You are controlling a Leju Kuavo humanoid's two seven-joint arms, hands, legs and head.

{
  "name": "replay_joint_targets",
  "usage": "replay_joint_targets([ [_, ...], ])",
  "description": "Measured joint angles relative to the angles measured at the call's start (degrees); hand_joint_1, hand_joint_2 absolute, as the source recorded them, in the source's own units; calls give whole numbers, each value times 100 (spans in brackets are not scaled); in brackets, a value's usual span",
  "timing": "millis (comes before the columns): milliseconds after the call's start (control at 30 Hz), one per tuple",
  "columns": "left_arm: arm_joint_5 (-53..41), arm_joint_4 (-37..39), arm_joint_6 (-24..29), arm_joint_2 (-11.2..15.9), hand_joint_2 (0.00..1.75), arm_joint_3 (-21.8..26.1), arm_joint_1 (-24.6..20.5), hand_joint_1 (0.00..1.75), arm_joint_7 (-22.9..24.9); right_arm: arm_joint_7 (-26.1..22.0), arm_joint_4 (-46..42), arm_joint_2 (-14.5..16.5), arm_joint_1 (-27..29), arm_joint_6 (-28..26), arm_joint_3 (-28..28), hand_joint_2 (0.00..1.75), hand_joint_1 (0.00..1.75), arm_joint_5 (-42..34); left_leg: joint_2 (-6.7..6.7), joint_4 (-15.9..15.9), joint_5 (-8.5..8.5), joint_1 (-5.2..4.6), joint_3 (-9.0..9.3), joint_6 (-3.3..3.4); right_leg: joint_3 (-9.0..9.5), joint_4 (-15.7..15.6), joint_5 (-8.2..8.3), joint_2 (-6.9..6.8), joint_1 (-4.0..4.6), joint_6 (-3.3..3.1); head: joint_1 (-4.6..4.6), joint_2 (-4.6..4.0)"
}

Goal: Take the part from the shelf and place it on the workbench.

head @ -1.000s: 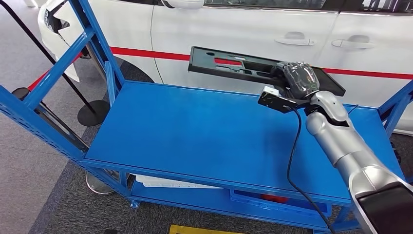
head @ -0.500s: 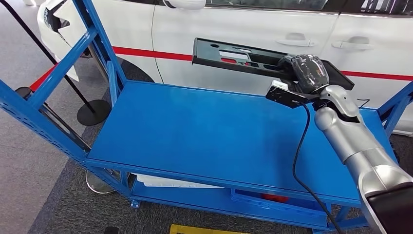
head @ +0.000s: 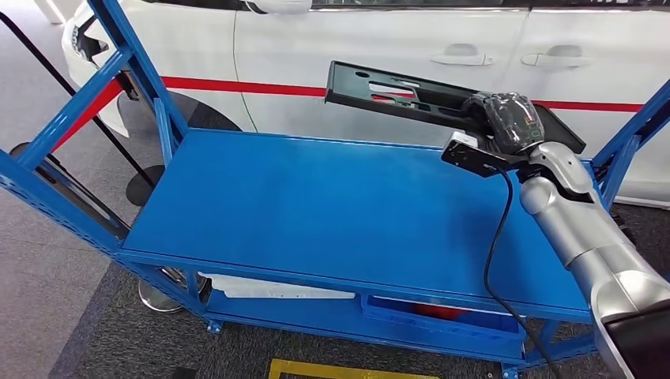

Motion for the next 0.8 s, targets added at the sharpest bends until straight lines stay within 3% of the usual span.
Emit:
replay_joint_targets([
  [67, 0, -1, 10, 0, 175, -3, 0, 0, 0, -1, -1, 3, 10, -7, 10, 175, 175, -8, 3, 799, -466, -27, -256, 26, -88, 2, 67, -5, 67, -78, 0, 0],
  [100, 0, -1, 11, -1, 175, -4, 1, 0, 0, -2, -1, 5, 20, -9, 19, 175, 175, -8, 3, 1072, -581, -51, -313, 54, -134, 3, 103, -4, 109, -108, 0, 0],
  [133, 0, -1, 11, -1, 175, -6, 1, 0, 0, -3, -1, 7, 30, -10, 29, 175, 175, -8, 2, 1149, -591, -84, -278, 101, -177, 4, 139, -2, 155, -130, 0, 0],
  [167, -1, -1, 11, -2, 175, -8, 0, 0, 0, -3, -1, 8, 37, -11, 37, 175, 175, -8, 0, 986, -502, -127, -126, 173, -215, 3, 175, 2, 201, -147, 0, 0],
  [233, -7, 1, 10, 12, 175, -11, -7, 0, 1, 1, -2, 8, 37, -11, 42, 175, 175, -9, -5, 191, -260, -244, 396, 399, -276, 1, 246, 8, 276, -174, 1, 0],
  [267, -15, 2, 9, 18, 175, -13, -13, 0, 4, 6, -2, 5, 35, -11, 42, 175, 175, -11, 15, -170, -171, -291, 618, 481, -292, -8, 284, 5, 293, -171, 3, 0],
  [333, -38, 4, 8, 29, 175, -16, -24, 0, 22, 18, 5, -8, 33, -13, 42, 175, 175, -17, 48, -527, -99, -361, 790, 545, -305, -41, 368, -18, 269, -129, 7, 0],
  [400, -52, 4, 7, 16, 175, -22, -30, 0, 50, 18, 13, -22, 39, -20, 42, 175, 175, -23, 66, -664, 49, -370, 792, 531, -314, -97, 457, -33, 244, -65, 7, 0],
  [433, -55, 4, 7, 10, 175, -27, -36, 0, 65, 9, 15, -28, 44, -33, 42, 175, 175, -28, 74, -760, 138, -357, 795, 534, -334, -94, 426, -32, 242, -36, 7, 0],
  [500, -60, 4, 6, -2, 175, -42, -50, 0, 87, -13, 23, -46, 52, -73, 42, 175, 175, -40, 92, -910, 342, -307, 740, 524, -440, 182, 59, -25, 235, 22, 8, 0],
  [567, -66, 4, 3, -10, 175, -58, -57, 0, 97, -22, 35, -59, 73, -110, 42, 175, 175, -41, 94, -925, 478, -287, 592, 504, -609, 856, -475, -22, 186, 93, 9, 0],
  [600, -67, 4, 1, -16, 175, -64, -56, 0, 98, -21, 43, -60, 94, -118, 42, 175, 175, -39, 95, -910, 528, -271, 511, 478, -659, 1178, -607, -23, 153, 132, 10, 0],
  [633, -68, 4, -2, -24, 175, -71, -54, 0, 98, -20, 50, -60, 118, -123, 43, 175, 175, -35, 97, -884, 573, -249, 426, 451, -642, 1363, -614, -26, 118, 175, 9, 0],
  [667, -69, 4, -5, -31, 175, -80, -55, 0, 98, -20, 55, -60, 137, -125, 43, 175, 175, -31, 100, -842, 611, -220, 335, 419, -527, 1345, -511, -29, 82, 222, 9, 0],
  [733, -71, 4, -8, -36, 175, -99, -58, 0, 97, -19, 58, -60, 148, -125, 43, 175, 175, -25, 105, -711, 658, -160, 152, 347, -54, 763, -285, -42, 8, 327, 9, 0],
  [800, -75, 5, -7, -32, 175, -109, -63, 0, 94, -17, 56, -60, 141, -126, 43, 175, 175, -23, 101, -570, 690, -149, 2, 268, 344, 156, -309, -39, 3, 331, 5, 0],
])
